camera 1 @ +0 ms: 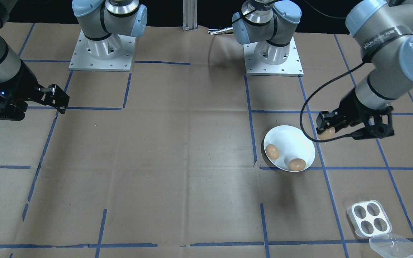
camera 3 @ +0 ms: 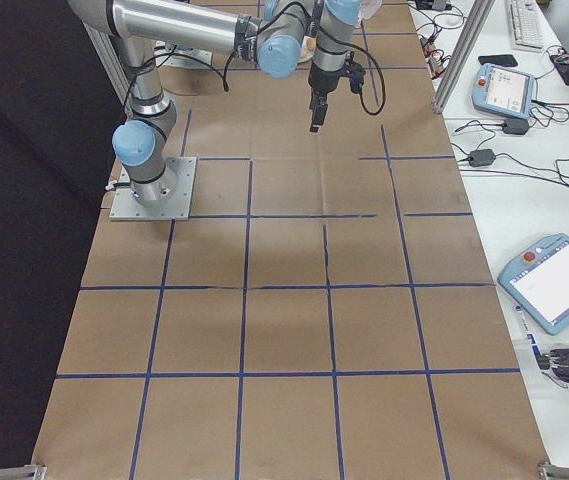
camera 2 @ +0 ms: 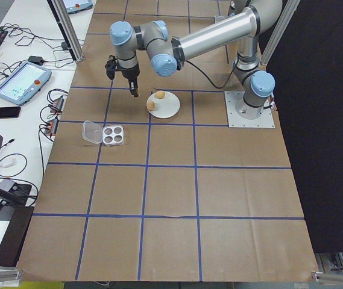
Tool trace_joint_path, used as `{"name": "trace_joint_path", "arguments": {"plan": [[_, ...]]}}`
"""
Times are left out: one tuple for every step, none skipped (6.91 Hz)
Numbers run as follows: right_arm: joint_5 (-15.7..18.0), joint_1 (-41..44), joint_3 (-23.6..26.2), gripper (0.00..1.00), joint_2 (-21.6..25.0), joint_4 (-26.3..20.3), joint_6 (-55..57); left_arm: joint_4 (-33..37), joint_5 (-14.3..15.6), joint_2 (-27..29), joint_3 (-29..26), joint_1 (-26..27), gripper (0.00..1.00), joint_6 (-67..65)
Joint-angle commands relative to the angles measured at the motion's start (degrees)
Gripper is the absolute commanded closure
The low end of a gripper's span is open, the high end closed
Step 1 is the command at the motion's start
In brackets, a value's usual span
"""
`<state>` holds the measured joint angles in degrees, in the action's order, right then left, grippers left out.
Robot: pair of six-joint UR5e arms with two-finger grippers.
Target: Place egg on plate
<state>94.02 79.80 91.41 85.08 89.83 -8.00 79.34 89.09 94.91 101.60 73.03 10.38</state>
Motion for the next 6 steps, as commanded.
{"name": "trace_joint_path", "arguments": {"plan": [[0.0,0.0,0.0,0.00,0.0,0.0,0.0,-10.4,-0.1,-3.1,12.9,0.7,0.79,0.2],[0.0,0.0,0.0,0.00,0.0,0.0,0.0,-16.8,-0.2,-1.2,16.1,0.7,0.79,0.4],[0.0,0.0,0.0,0.00,0.0,0.0,0.0,-18.2,-0.1,1.7,16.8,0.7,0.79,0.6],[0.0,0.0,0.0,0.00,0.0,0.1,0.0,-19.6,-0.1,4.1,17.0,0.7,0.79,0.6],[0.0,0.0,0.0,0.00,0.0,0.0,0.0,-19.8,-0.1,4.8,16.9,0.7,0.78,0.6],[0.0,0.0,0.0,0.00,0.0,0.0,0.0,-19.8,-0.1,4.8,17.0,0.7,0.65,0.5]]}}
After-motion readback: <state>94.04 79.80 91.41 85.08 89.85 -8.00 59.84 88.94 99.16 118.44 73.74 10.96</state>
